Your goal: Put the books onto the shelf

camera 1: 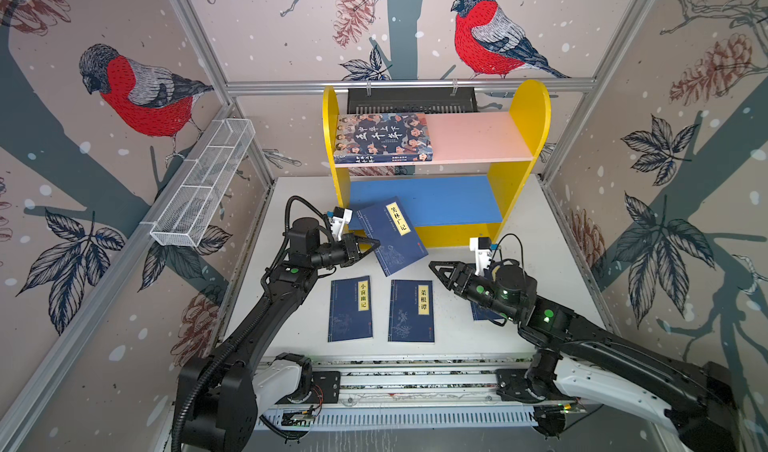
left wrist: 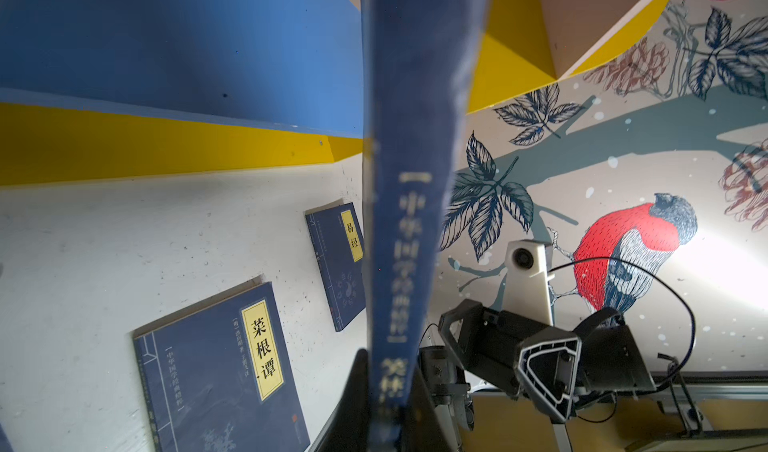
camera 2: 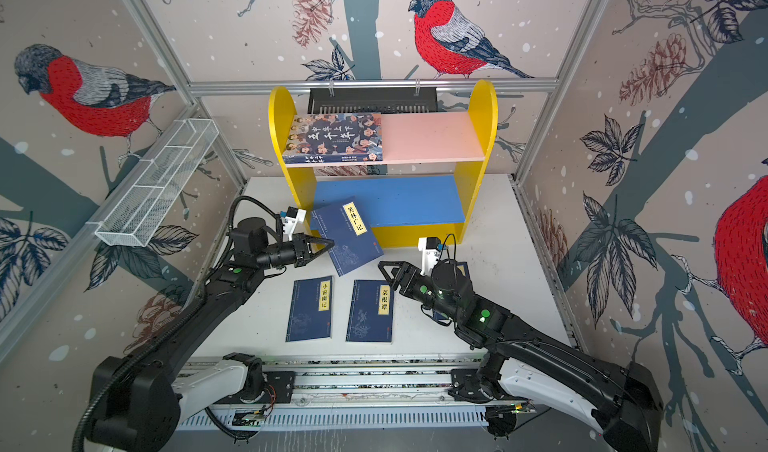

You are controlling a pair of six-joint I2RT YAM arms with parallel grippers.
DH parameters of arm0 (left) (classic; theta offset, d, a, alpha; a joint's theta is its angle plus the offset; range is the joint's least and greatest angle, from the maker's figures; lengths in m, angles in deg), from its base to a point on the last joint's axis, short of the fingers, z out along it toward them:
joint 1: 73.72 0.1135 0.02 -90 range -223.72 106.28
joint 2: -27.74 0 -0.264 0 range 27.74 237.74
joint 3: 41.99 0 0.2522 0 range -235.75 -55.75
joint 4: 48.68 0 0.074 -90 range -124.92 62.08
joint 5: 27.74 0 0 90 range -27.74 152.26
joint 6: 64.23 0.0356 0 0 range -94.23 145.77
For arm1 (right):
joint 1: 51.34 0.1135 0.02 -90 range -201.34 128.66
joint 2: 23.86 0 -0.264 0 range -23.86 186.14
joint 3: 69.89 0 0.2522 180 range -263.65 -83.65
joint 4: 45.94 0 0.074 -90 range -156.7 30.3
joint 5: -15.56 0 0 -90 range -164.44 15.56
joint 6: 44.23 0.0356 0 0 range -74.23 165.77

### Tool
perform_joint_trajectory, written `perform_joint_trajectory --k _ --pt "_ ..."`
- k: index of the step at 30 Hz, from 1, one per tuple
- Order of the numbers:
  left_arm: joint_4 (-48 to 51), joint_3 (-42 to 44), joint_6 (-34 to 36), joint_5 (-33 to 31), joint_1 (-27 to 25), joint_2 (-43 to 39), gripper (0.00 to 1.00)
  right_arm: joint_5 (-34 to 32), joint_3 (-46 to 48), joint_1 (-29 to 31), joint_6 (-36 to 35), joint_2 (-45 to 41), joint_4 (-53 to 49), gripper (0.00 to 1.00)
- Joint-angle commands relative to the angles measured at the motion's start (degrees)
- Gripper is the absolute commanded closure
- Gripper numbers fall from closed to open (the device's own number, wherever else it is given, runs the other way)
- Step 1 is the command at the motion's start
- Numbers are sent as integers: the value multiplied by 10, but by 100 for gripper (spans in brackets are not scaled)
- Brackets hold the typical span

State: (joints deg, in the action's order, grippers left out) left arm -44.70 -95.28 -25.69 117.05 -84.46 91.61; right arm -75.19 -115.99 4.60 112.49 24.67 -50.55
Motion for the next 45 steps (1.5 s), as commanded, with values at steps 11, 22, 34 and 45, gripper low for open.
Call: perform_joint_trajectory --k 11,22,34,45 --pt "-204 27 -188 16 21 8 100 -63 8 36 24 69 166 28" --pt "-293 53 -268 22 22 4 100 -18 -41 13 16 195 269 28" --pt "-358 83 -314 14 22 -6 100 15 -77 -1 28 294 345 32" --pt "-347 111 -310 4 21 -24 100 39 -98 -17 27 340 391 68"
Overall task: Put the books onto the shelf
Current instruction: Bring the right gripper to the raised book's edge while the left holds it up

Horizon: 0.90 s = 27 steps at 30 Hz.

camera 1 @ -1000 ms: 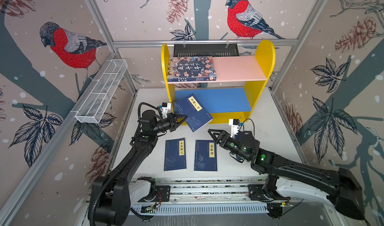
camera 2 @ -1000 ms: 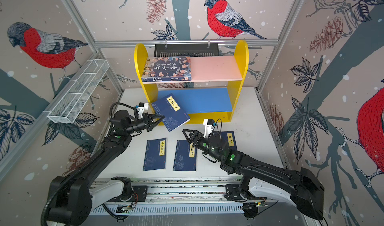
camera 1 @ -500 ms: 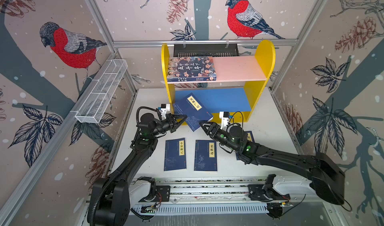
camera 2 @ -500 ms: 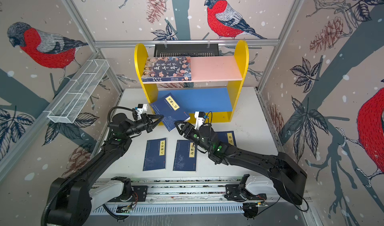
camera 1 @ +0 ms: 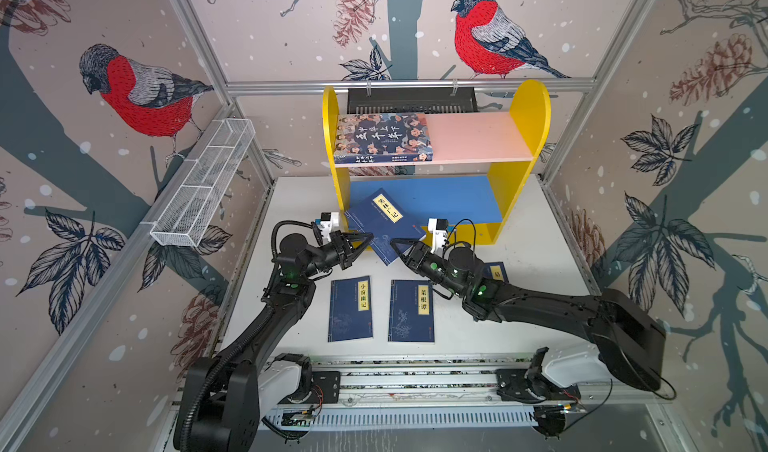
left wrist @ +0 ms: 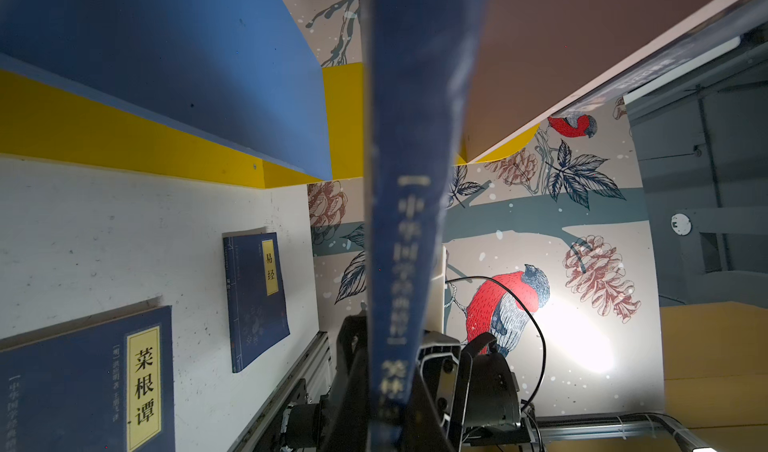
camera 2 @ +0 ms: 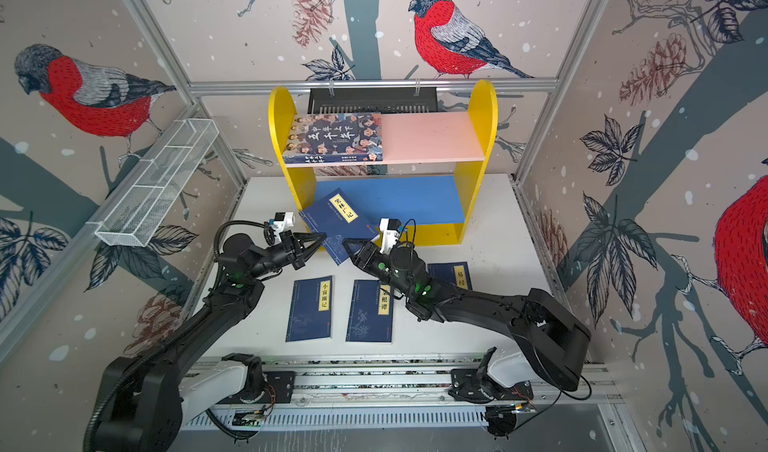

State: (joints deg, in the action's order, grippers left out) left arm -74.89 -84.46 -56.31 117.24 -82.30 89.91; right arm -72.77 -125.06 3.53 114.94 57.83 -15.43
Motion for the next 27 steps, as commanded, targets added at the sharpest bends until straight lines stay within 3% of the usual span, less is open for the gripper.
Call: perform_joint_trajectory --k 1,3,7,12,18,24,27 --pt "-43 6 -2 0 0 -10 100 23 -8 -9 3 12 47 75" --pt "-37 11 5 -4 0 -16 96 36 -11 -15 3 18 55 83" --pt "-10 16 36 -4 3 -32 60 64 -18 -29 -13 10 40 95" --pt "77 8 116 12 34 -55 21 94 -10 -48 -44 -36 -14 96" --pt "145 -22 215 66 70 -66 15 226 -2 -106 -52 -88 -83 96" --pt "147 -39 246 148 90 -65 16 343 -37 -166 -120 -140 -237 97" --pt "186 -46 287 147 91 -57 16 398 -64 -188 -161 -148 -309 97"
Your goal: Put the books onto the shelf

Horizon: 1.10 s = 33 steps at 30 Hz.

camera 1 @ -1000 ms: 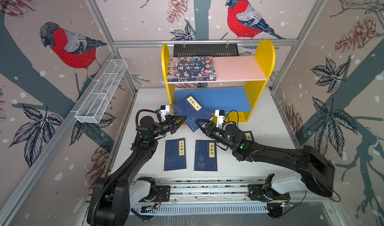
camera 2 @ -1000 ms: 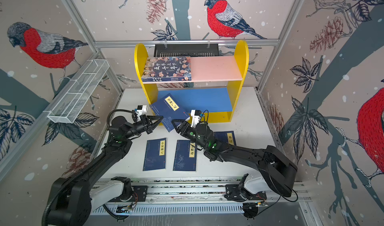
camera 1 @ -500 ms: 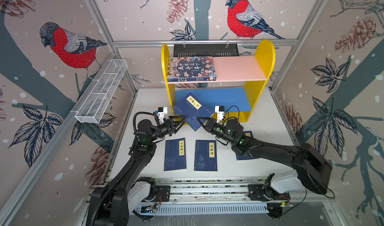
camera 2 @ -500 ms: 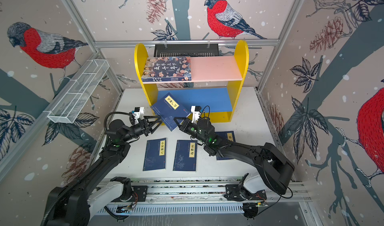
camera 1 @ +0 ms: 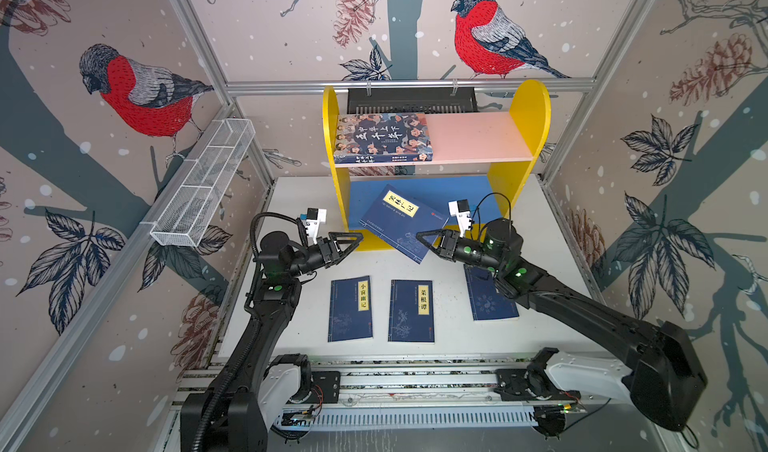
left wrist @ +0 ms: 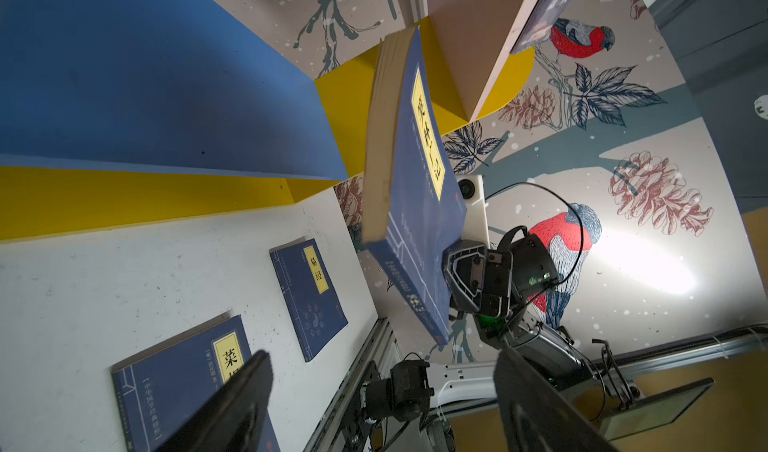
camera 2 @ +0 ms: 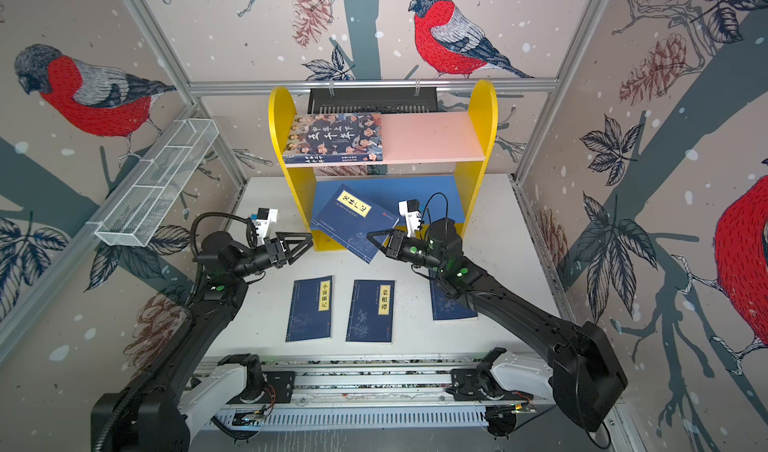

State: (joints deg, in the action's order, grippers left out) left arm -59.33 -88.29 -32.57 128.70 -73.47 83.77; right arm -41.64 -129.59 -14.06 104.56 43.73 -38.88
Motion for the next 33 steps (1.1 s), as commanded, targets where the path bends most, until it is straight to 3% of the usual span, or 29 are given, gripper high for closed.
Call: perform_joint_trajectory --k 1,6,10,21,25,33 --pt "38 -9 56 29 3 8 17 105 -25 -16 -70 -9 -95 97" --pt "15 -18 45 49 4 22 19 163 -45 -27 -133 -8 -180 97" --pt "10 -28 42 76 4 44 21 210 -35 -28 -142 -8 -170 96" --pt "-103 3 -40 111 -36 34 36 238 -57 -23 -148 24 -166 96" --pt "-109 8 -39 99 -58 19 47 236 -62 -13 -154 32 -166 96" --pt "-107 8 -51 85 -58 22 80 234 -68 -8 -164 40 -167 96"
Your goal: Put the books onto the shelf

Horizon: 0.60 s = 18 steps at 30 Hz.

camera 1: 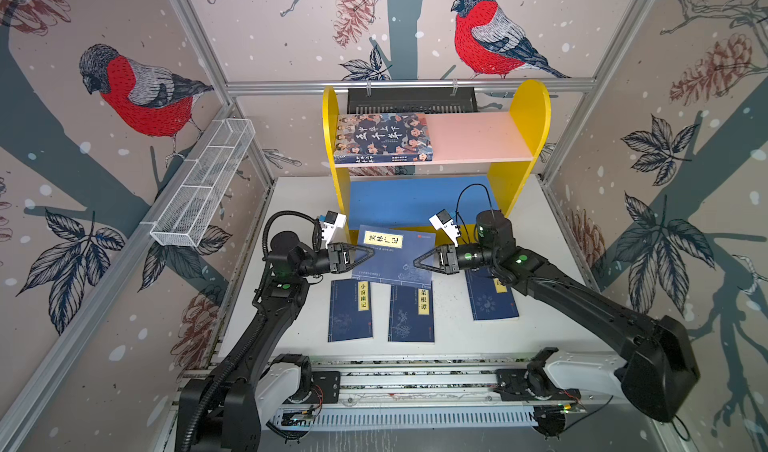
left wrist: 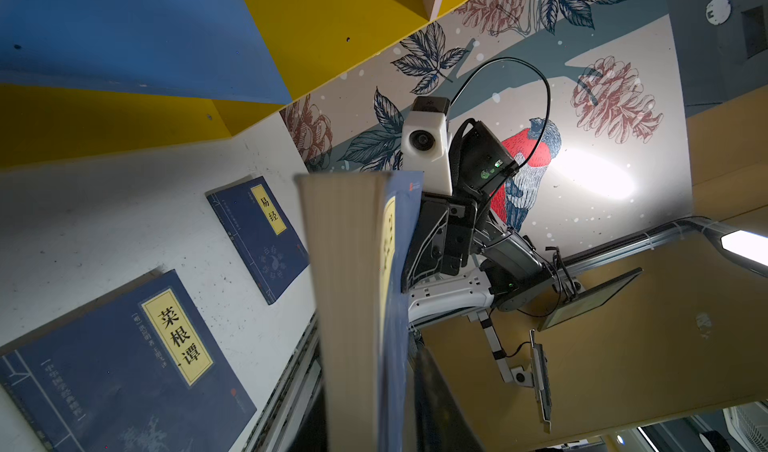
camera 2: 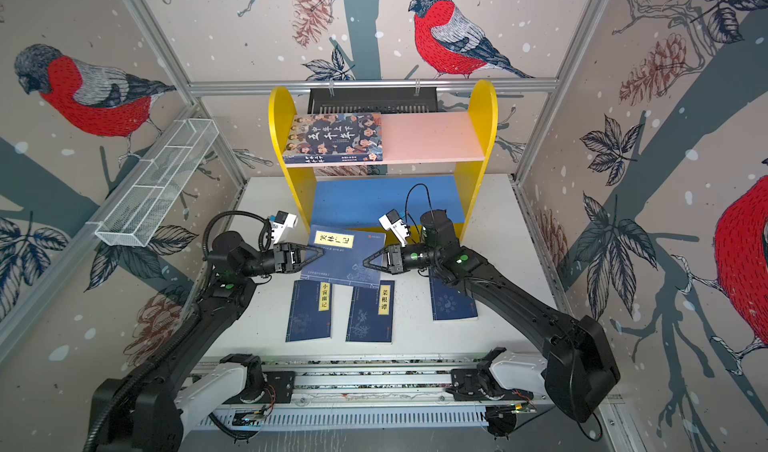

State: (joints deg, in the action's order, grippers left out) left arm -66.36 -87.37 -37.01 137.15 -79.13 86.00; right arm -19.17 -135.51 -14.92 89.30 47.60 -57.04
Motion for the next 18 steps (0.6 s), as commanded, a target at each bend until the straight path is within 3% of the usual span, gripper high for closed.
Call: perform_joint_trajectory --k 1,6,10,12,13,15,18 --pt "-36 -2 -7 -2 -1 1 83 9 -10 1 -14 7 14 96" --pt "-30 -4 -10 -2 -2 2 99 10 -13 1 -18 20 15 95" --pt "-35 0 -10 0 -1 -6 100 11 -12 1 -17 26 20 94" --pt "-35 2 -11 -2 -1 -4 100 8 -11 0 -16 29 20 88" --pt "-35 3 -11 -4 -1 -5 100 7 -12 0 -16 30 21 83" --pt "-37 2 -9 -13 1 -1 100 -3 -13 -2 -12 33 22 58" --pt "-37 -13 -13 -18 12 14 100 -21 13 -6 18 28 64 47"
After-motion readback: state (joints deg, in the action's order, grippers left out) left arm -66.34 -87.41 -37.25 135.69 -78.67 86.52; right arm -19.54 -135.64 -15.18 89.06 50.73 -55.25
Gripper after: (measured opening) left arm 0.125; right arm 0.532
